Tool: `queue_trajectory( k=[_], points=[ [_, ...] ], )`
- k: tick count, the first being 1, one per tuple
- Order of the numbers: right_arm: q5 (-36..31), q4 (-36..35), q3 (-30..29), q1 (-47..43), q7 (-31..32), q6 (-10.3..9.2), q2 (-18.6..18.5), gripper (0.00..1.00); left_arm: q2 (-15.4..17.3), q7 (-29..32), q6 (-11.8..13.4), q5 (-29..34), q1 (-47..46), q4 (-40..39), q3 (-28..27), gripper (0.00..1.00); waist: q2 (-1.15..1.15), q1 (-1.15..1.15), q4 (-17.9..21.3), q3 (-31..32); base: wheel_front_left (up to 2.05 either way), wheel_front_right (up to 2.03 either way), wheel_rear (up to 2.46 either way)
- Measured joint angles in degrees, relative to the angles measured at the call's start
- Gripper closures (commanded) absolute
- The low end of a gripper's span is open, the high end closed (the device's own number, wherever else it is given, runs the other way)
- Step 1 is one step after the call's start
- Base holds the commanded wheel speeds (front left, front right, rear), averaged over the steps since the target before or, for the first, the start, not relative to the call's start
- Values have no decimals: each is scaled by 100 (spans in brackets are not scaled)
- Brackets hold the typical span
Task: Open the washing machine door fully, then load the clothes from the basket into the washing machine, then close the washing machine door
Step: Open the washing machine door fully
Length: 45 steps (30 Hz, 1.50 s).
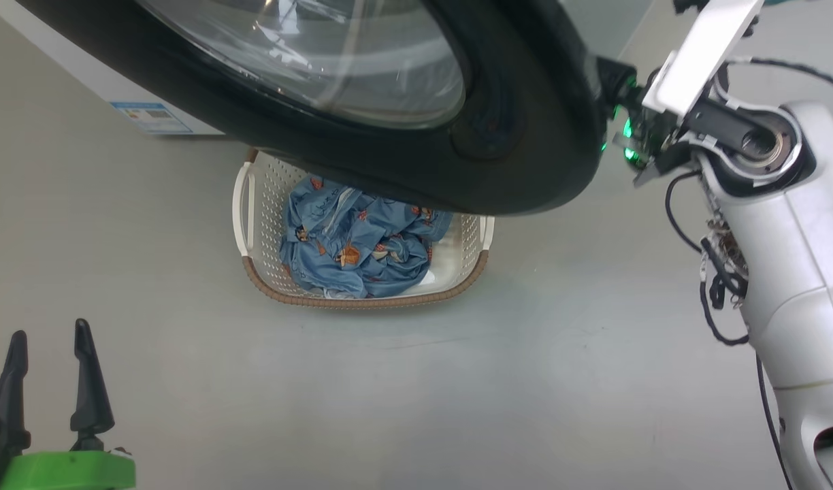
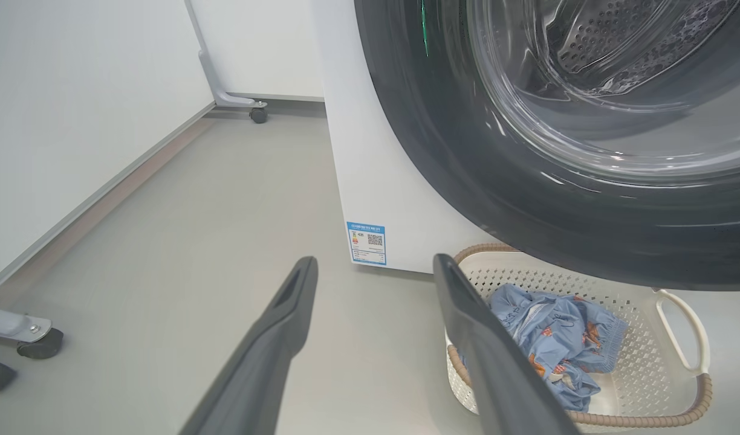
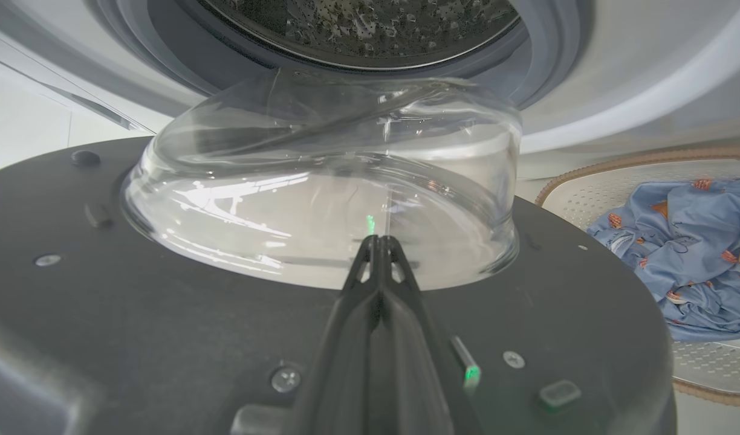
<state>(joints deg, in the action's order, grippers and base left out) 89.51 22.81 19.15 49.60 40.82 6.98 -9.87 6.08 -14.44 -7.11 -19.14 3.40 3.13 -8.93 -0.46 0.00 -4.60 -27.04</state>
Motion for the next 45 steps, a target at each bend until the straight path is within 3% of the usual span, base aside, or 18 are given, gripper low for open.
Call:
queue_trajectory(
  k=[17,45],
  points=[
    [192,-174,474,-1144,431,-1,219,100,-178,0,0,45,-24,275,286,0,0,0,-73,878,0,0,0],
    [837,-654,1301,-2345,721,0,584,100,-335,0,0,45,42,448,331,0,0,0,-1048,2055,0,0,0]
  ],
)
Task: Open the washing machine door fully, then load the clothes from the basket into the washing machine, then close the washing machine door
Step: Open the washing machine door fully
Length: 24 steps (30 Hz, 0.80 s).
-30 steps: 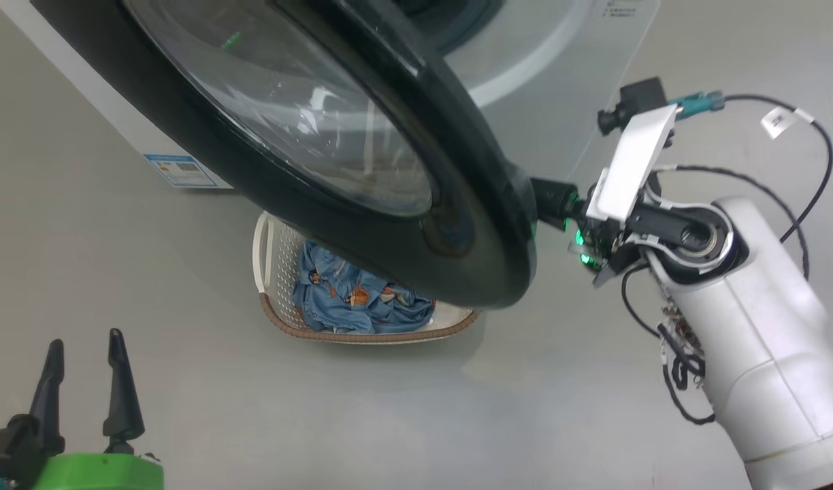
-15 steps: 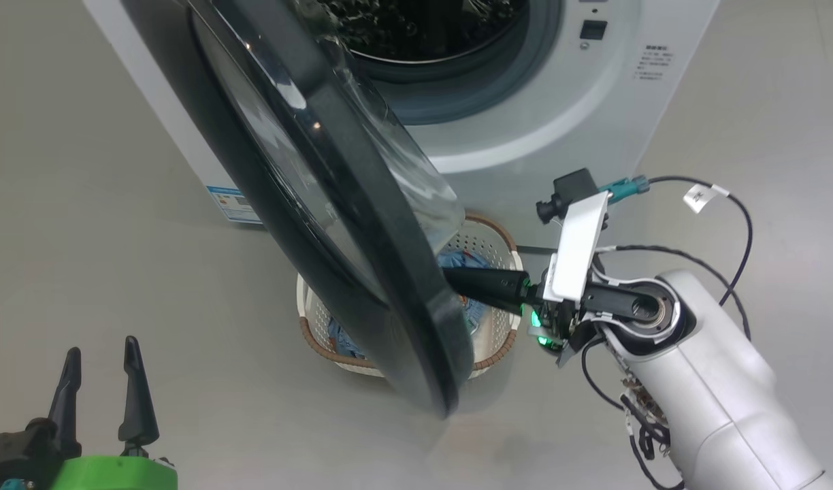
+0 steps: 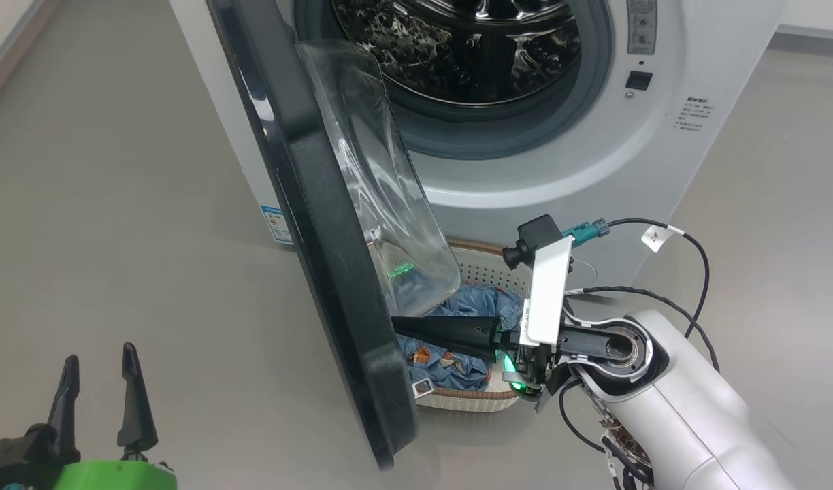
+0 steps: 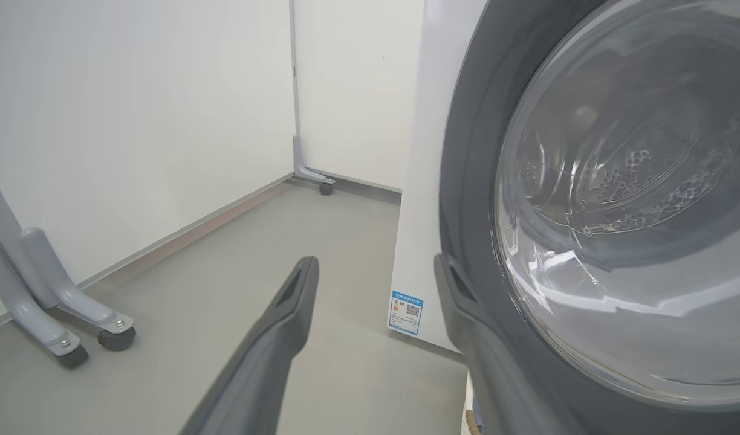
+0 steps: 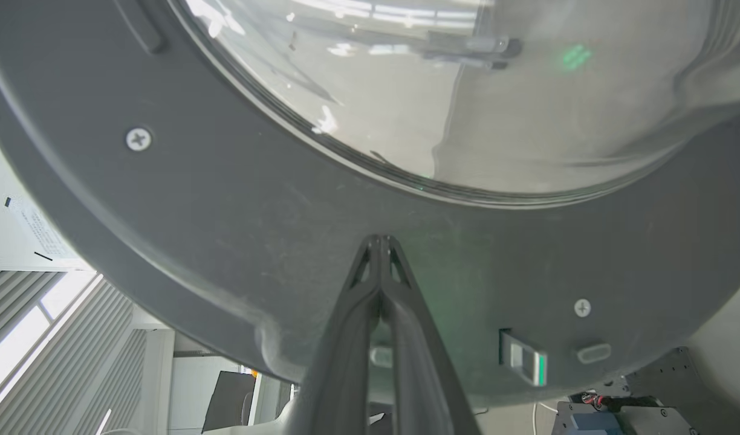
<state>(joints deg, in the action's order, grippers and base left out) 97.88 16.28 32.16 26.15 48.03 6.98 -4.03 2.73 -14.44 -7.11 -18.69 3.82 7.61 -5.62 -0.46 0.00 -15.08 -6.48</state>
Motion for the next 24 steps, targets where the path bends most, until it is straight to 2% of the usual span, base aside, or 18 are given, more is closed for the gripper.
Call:
queue_trajectory(
  k=[9,13,24],
  points=[
    [180,-137,231,-115,-143,0,8,100,-9,0,0,-4,35,-7,-11,0,0,0,-126,121,0,0,0],
    [502,-299,403,-224,-354,0,-4,100,-25,0,0,-4,40,-8,49,0,0,0,-212,175,0,0,0],
    [750,-381,620,-324,-782,0,-3,100,-29,0,0,-5,90,-4,130,0,0,0,-380,296,0,0,0]
  ],
)
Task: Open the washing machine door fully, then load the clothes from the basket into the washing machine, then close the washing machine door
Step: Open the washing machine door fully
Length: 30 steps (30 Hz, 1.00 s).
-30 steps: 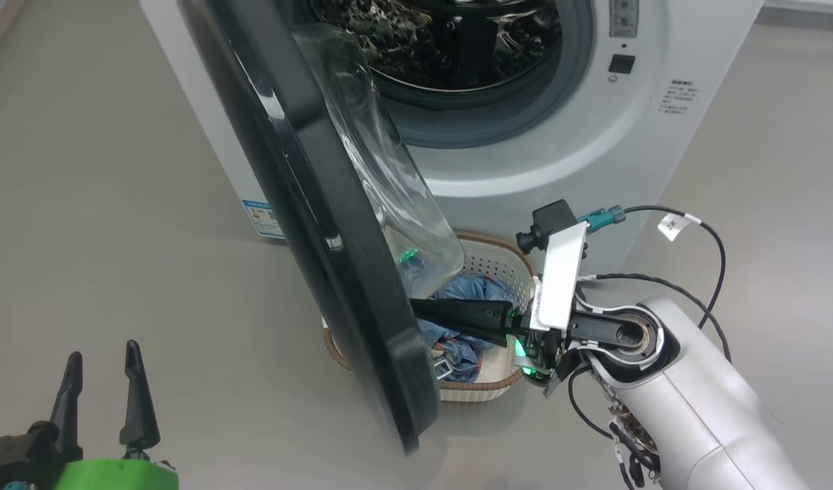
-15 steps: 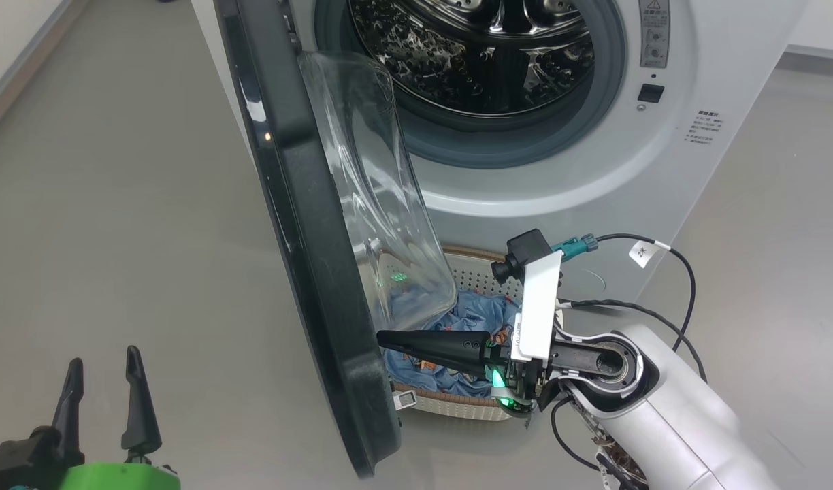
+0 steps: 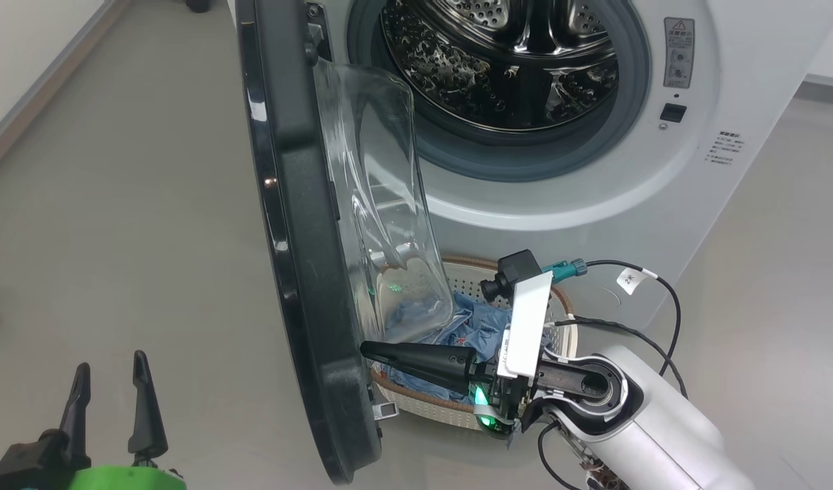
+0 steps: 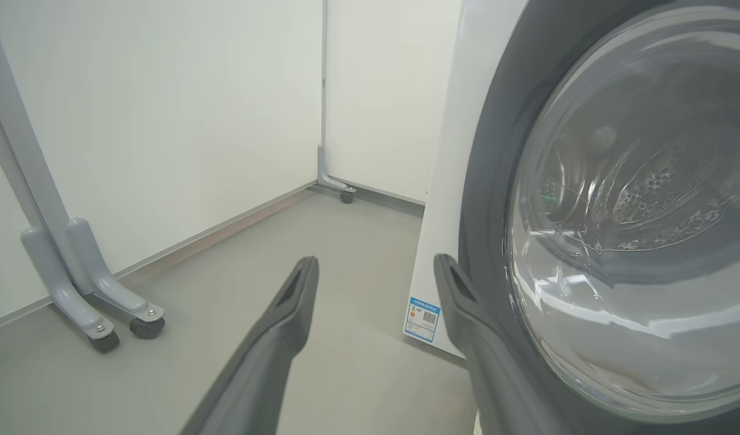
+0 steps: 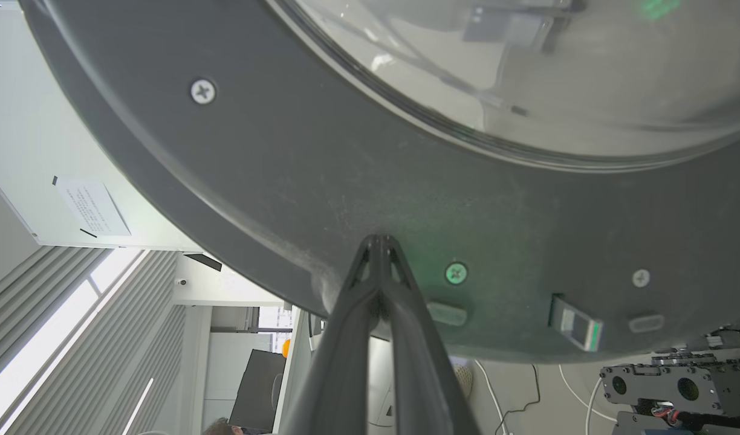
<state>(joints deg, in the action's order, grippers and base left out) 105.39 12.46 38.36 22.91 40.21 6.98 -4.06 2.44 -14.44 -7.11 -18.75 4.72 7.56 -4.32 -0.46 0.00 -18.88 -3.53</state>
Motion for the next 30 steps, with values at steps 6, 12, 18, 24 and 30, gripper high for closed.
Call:
queue_trajectory(
  k=[6,12,18,24,30],
  points=[
    [7,10,166,0,-194,0,5,100,0,0,0,-2,7,-1,19,0,0,0,-67,63,0,0,0],
    [3,34,365,3,-412,1,8,100,-1,0,0,-11,29,-4,24,0,0,0,-104,100,0,0,0],
    [4,38,487,10,-579,0,5,100,-2,0,0,-53,29,-11,1,0,0,0,-113,133,0,0,0],
    [-59,-34,558,15,-689,0,9,100,-9,0,0,-96,62,-33,-154,0,0,0,-17,194,0,0,0],
    [-430,-438,403,39,-1015,0,34,0,-10,0,0,-101,66,-63,-271,0,0,0,122,234,0,0,0]
  ],
)
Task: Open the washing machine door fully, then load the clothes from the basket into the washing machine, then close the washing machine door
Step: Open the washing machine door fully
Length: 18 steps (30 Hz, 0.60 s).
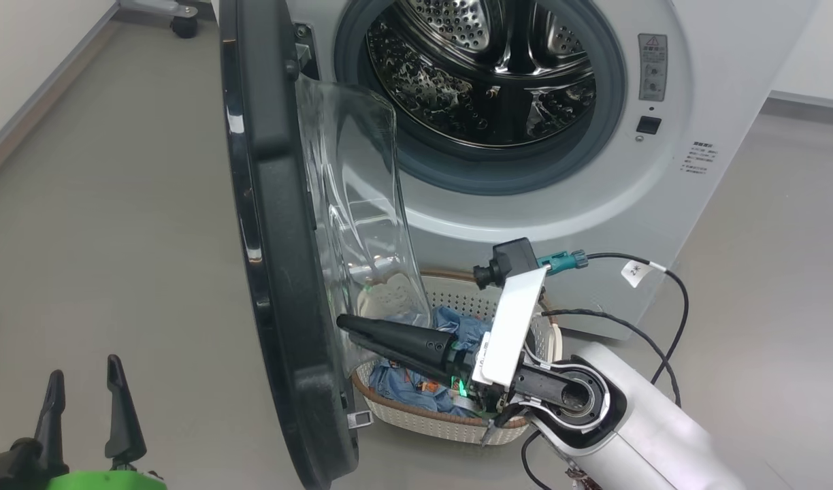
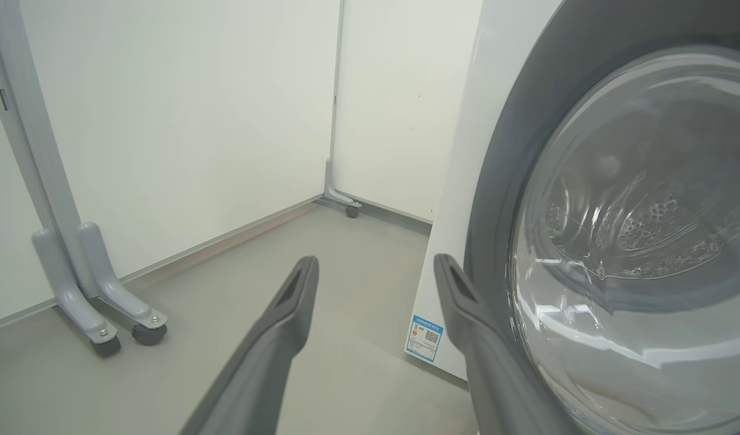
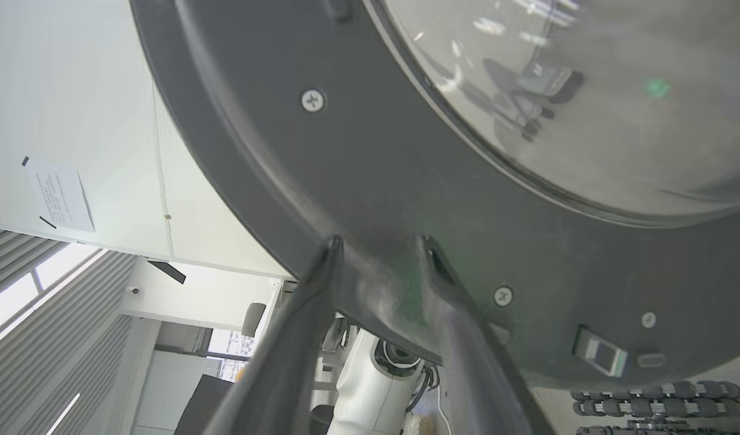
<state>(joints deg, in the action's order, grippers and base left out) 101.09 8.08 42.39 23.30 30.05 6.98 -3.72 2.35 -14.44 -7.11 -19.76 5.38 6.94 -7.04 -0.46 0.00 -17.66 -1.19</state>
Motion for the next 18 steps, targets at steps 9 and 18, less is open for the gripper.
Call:
queue_trajectory(
  k=[9,18],
  points=[
    [-1462,-578,-402,46,-932,1,-169,0,-3,0,0,0,23,-43,-70,0,0,0,269,40,0,0,0],
    [-4305,-750,-522,107,-2848,1,-1463,0,-9,0,0,53,85,-121,-291,0,0,0,625,43,0,0,0]
  ],
)
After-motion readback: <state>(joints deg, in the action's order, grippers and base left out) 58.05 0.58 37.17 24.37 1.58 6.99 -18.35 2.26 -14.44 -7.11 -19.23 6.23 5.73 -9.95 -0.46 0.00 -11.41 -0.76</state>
